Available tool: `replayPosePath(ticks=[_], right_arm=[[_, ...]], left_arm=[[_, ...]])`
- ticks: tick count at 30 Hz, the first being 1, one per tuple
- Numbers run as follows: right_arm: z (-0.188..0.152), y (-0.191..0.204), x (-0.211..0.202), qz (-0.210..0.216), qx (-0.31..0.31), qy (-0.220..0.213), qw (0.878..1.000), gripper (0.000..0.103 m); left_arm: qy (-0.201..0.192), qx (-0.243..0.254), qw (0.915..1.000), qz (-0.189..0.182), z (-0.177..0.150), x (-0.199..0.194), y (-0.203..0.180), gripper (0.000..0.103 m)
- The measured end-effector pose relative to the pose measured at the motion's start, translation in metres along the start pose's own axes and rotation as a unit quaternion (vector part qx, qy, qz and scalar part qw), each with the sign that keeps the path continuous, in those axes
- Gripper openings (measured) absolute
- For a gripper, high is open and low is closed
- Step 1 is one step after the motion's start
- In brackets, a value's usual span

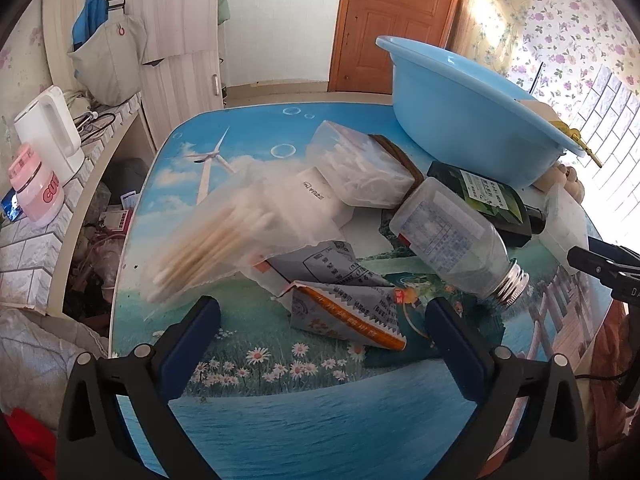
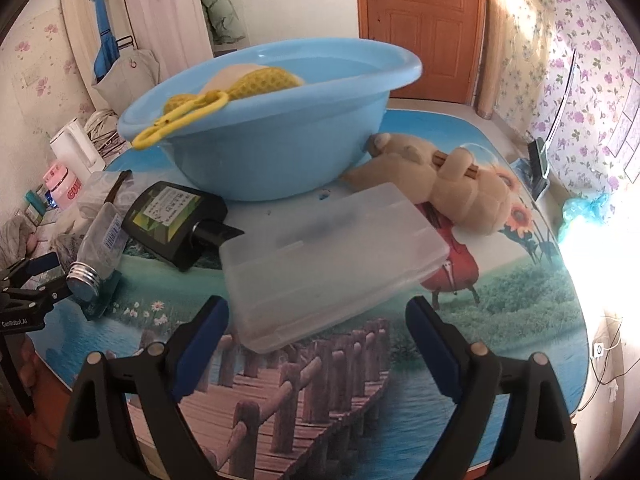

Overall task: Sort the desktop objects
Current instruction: 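Withdraw both grippers from the basin back over the table, then grasp the clear plastic lid with the right gripper while the left gripper grasps the snack wrapper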

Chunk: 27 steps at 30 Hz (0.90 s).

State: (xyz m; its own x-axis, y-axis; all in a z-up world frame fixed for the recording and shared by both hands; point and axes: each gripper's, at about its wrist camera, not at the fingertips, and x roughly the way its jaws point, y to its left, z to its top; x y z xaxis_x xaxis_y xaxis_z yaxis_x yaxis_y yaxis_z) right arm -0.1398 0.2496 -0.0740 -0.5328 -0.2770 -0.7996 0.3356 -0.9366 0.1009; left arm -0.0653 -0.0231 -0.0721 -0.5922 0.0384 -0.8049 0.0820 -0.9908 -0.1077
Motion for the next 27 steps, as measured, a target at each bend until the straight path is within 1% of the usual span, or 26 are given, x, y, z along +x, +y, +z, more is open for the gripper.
replayPosePath(ticks=[8, 13, 16, 17, 18, 20, 22, 23, 24, 25, 27], right_arm=[[-0.009, -0.030, -0.010, -0.006, 0.031, 0.012, 0.999, 0.092], [-0.015, -0.047, -0.018, -0.029, 0.049, 0.011, 0.998, 0.092], [-0.017, -0.056, -0.022, -0.048, 0.066, 0.018, 0.997, 0.092], [-0.018, -0.059, -0.023, -0.051, 0.073, 0.020, 0.996, 0.092], [-0.017, -0.059, -0.026, -0.043, 0.079, 0.018, 0.996, 0.092], [-0.013, -0.054, -0.030, -0.029, 0.077, 0.009, 0.997, 0.092], [-0.007, -0.047, -0.029, -0.029, 0.066, 0.002, 0.997, 0.092], [-0.005, -0.045, -0.027, -0.028, 0.064, 0.000, 0.998, 0.092], [-0.002, -0.042, -0.025, -0.024, 0.065, -0.002, 0.998, 0.092], [0.001, -0.041, -0.024, -0.018, 0.068, -0.005, 0.997, 0.092], [0.006, -0.040, -0.019, -0.015, 0.069, -0.007, 0.997, 0.093]], left_arm=[[0.000, -0.013, 0.9999, -0.001, 0.000, -0.002, 0.006, 0.102], [0.003, -0.039, 0.9992, -0.009, 0.000, -0.004, 0.015, 0.102], [0.001, -0.038, 0.9992, -0.010, 0.000, -0.005, 0.015, 0.100], [0.001, -0.035, 0.9993, -0.008, 0.000, -0.005, 0.014, 0.095], [0.001, -0.032, 0.9995, -0.007, -0.001, -0.005, 0.013, 0.088], [0.000, -0.023, 0.9997, -0.004, 0.000, -0.005, 0.010, 0.082], [0.001, -0.018, 0.9998, -0.008, 0.000, -0.006, 0.008, 0.075], [0.000, -0.014, 0.9998, -0.012, 0.000, -0.007, 0.006, 0.066], [-0.001, -0.011, 0.9998, -0.019, 0.000, -0.008, 0.004, 0.054], [-0.001, -0.007, 0.9997, -0.023, -0.001, -0.009, 0.002, 0.053], [-0.003, 0.005, 0.9999, -0.014, -0.001, -0.010, -0.003, 0.051]])
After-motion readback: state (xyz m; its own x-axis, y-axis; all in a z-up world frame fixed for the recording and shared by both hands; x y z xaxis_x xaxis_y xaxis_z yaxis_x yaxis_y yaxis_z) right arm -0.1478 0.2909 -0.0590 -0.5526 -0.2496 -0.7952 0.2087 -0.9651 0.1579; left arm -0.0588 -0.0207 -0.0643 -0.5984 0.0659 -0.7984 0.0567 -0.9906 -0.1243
